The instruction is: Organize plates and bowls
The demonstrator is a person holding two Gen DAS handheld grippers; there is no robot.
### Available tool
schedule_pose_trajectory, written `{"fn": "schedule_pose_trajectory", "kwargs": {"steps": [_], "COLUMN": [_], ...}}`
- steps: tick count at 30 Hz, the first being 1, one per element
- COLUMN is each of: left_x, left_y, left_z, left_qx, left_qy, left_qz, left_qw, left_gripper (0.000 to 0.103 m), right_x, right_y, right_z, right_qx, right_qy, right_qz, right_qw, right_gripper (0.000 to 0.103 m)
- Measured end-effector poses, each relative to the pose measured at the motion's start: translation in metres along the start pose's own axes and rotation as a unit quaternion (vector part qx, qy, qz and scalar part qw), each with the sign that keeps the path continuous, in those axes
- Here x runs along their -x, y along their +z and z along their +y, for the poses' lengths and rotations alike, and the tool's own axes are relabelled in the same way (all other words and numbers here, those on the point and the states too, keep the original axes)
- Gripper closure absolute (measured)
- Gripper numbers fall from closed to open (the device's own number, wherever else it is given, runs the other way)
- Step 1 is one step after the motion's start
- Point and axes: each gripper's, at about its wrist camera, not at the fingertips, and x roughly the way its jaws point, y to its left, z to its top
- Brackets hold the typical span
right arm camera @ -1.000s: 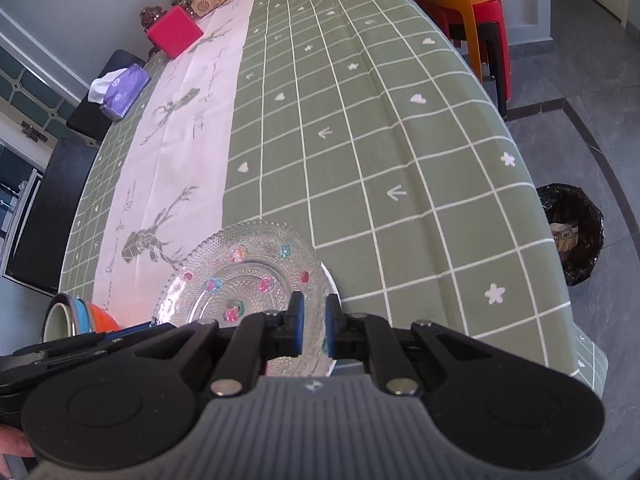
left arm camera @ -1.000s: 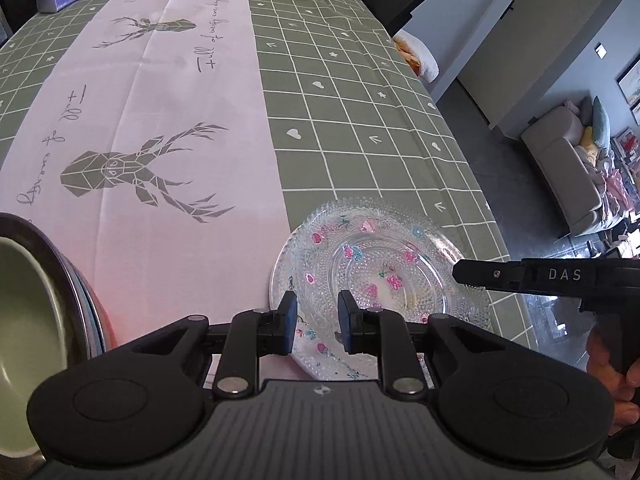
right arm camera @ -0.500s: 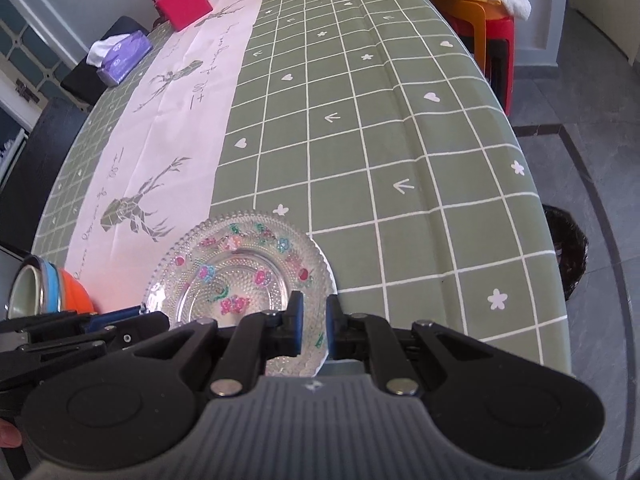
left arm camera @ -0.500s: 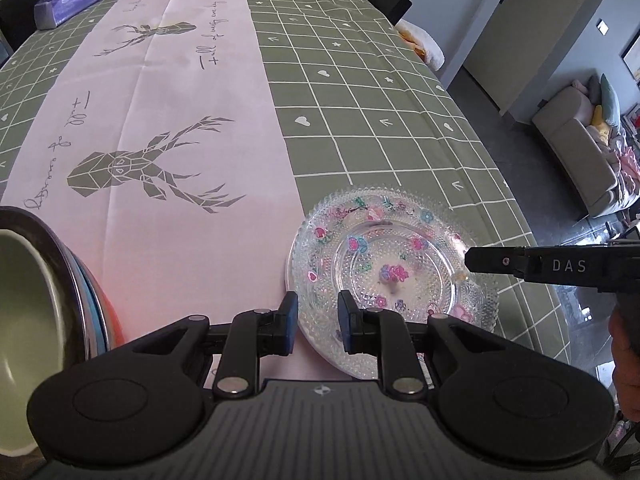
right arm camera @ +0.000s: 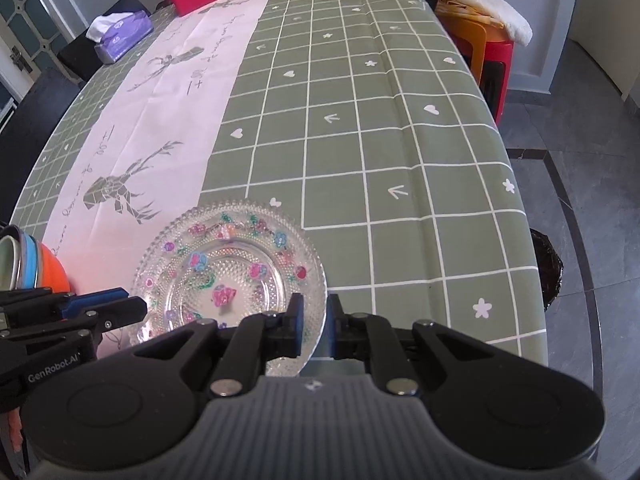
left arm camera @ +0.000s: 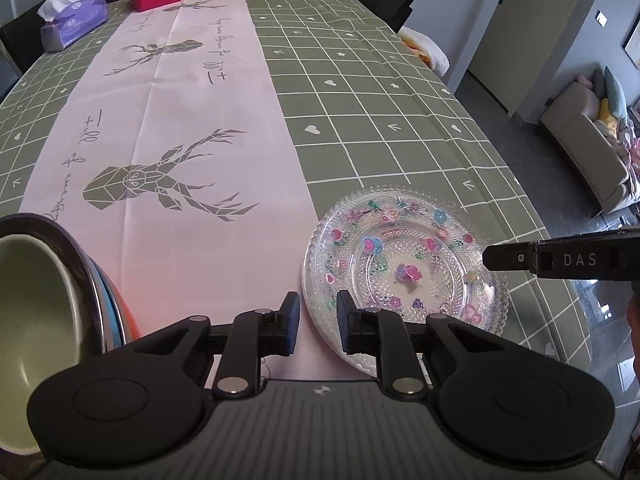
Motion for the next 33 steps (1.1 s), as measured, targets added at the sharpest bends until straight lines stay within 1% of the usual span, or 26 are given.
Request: {"fn": "schedule_pose_trajectory", "kwargs": {"steps": [2, 3, 4, 5, 6, 7, 9, 13, 14, 15, 17, 20, 23, 27, 30, 33], "left_x": [0.001, 0.002, 0.002, 0.003, 0.003, 0.004, 0.007, 0.024, 0.029, 0.036, 0.049, 0.068, 0.082, 0.101, 0.116, 0.127], "left_y": [-0.002, -0.003, -0.004, -0.006, -0.007, -0.009, -0.012, -0.020, -0.022, -0.023, -0.024, -0.023, -0.023, -0.029, -0.036, -0.046], "left_z": [0.004, 0.004, 0.005, 0.005, 0.006, 0.006, 0.007, 0.001, 0.000, -0.002, -0.003, -0.002, 0.003, 0.019, 0.030, 0.043], "left_qx": [0.013, 0.018, 0.022, 0.025, 0.029, 0.034, 0.038, 0.013, 0.008, 0.002, -0.007, -0.020, -0.026, -0.020, -0.022, -0.018], "left_qy": [-0.010, -0.013, -0.016, -0.017, -0.018, -0.019, -0.022, -0.029, -0.033, -0.039, -0.050, -0.058, -0.065, -0.080, -0.085, -0.101], "left_qz": [-0.010, -0.014, -0.018, -0.024, -0.029, -0.034, -0.044, -0.087, -0.097, -0.106, -0.121, -0.128, -0.112, -0.106, -0.108, -0.096], "left_qw": [0.9998, 0.9996, 0.9995, 0.9992, 0.9990, 0.9987, 0.9981, 0.9957, 0.9947, 0.9936, 0.9914, 0.9898, 0.9913, 0.9909, 0.9902, 0.9901], "left_gripper": [0.067, 0.064, 0.058, 0.050, 0.047, 0.045, 0.045, 0.044, 0.041, 0.039, 0.028, 0.021, 0.020, 0.020, 0.020, 0.020], "right_x": [0.002, 0.003, 0.003, 0.003, 0.003, 0.004, 0.005, 0.013, 0.016, 0.019, 0.025, 0.033, 0.044, 0.054, 0.055, 0.051], "right_y": [0.000, -0.001, -0.001, -0.002, -0.003, -0.004, -0.007, -0.016, -0.019, -0.021, -0.026, -0.032, -0.037, -0.046, -0.055, -0.066], "right_z": [-0.003, -0.004, -0.005, -0.006, -0.007, -0.008, -0.009, -0.007, -0.006, -0.004, 0.001, 0.012, 0.026, 0.044, 0.059, 0.079], "right_qx": [-0.007, -0.010, -0.015, -0.020, -0.026, -0.032, -0.044, -0.068, -0.074, -0.083, -0.094, -0.105, -0.106, -0.099, -0.085, -0.057], "right_qy": [0.002, 0.002, 0.003, 0.006, 0.010, 0.013, 0.019, 0.048, 0.055, 0.061, 0.073, 0.088, 0.087, 0.076, 0.073, 0.074], "right_qz": [-0.007, -0.009, -0.009, -0.010, -0.011, -0.012, -0.016, -0.038, -0.043, -0.049, -0.063, -0.075, -0.085, -0.096, -0.088, -0.071], "right_qw": [1.000, 1.000, 1.000, 1.000, 1.000, 0.999, 0.999, 0.996, 0.995, 0.993, 0.991, 0.988, 0.987, 0.988, 0.990, 0.993], "right_gripper": [0.070, 0.069, 0.069, 0.068, 0.064, 0.062, 0.060, 0.057, 0.055, 0.049, 0.042, 0.039, 0.032, 0.030, 0.030, 0.030]}}
